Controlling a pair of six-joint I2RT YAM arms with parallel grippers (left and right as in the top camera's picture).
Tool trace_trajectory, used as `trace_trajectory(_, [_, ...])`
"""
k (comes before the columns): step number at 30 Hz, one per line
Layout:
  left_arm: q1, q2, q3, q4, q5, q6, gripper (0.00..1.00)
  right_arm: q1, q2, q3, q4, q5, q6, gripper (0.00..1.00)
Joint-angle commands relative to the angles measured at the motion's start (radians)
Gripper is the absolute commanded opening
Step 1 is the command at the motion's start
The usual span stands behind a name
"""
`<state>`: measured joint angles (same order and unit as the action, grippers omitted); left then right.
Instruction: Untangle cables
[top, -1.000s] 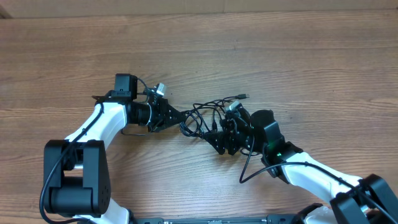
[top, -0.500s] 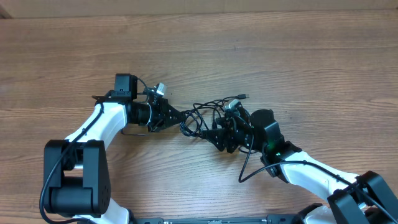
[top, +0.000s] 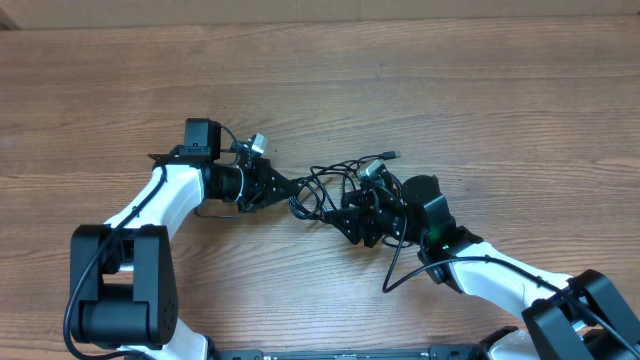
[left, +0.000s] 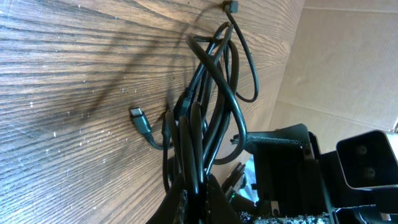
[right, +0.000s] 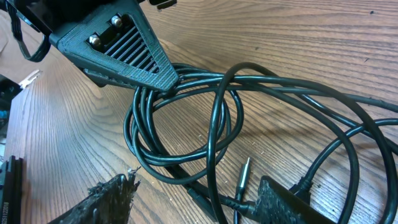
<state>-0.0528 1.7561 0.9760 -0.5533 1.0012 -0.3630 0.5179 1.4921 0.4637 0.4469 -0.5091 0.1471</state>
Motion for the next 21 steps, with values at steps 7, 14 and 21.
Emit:
trace_trajectory(7, [-0.008, -0.030, 0.009, -0.002, 0.013, 0.008, 0.04, 0.072, 0.084, 0.003, 0.121, -0.002, 0.008, 0.64])
trace_trajectory(14, [-0.008, -0.030, 0.009, -0.011, 0.012, 0.008, 0.04, 0.092, 0.107, 0.003, 0.151, 0.038, 0.008, 0.56])
trace_trajectory(21, [-0.008, -0.030, 0.009, -0.011, 0.012, 0.008, 0.04, 0.092, 0.107, 0.003, 0.153, 0.038, 0.008, 0.27])
